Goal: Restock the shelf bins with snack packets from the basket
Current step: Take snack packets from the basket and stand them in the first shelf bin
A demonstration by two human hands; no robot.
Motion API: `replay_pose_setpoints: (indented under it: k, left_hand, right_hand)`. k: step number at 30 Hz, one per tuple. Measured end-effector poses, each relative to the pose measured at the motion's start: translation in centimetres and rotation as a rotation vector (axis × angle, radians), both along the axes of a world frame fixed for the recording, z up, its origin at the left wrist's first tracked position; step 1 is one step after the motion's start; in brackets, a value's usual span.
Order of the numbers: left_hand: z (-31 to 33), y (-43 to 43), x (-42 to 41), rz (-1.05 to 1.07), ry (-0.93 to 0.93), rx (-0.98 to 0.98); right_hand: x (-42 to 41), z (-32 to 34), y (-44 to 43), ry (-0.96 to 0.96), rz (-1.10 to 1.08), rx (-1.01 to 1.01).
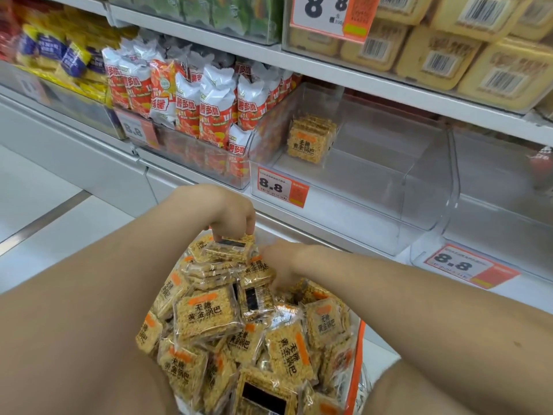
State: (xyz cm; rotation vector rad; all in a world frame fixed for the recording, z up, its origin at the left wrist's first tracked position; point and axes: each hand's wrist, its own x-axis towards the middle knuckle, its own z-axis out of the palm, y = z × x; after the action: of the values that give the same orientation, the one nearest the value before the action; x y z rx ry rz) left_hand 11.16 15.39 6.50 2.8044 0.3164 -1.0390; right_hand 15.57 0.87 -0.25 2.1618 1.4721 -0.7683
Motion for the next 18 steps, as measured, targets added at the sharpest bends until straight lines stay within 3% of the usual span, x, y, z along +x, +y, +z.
replay_pose_setpoints:
  k: [9,14,18]
  left_hand:
    - [0.4,-0.1,0.3,0.035,-0.021,-0.020]
    - [1.1,0.0,0.0,0.134,-0.040,-0.064]
    - [1.8,0.6,-0.2,0.391,-0.240,-0.227]
  right_hand:
    - [0.6,3.5,1.8,-0.119,0.066,-0.126]
    - [1.8,7.5,1.2,-0.111,0.036,0.203]
    - [2.3,9.6,-0.1,-0.194,0.028,0.521]
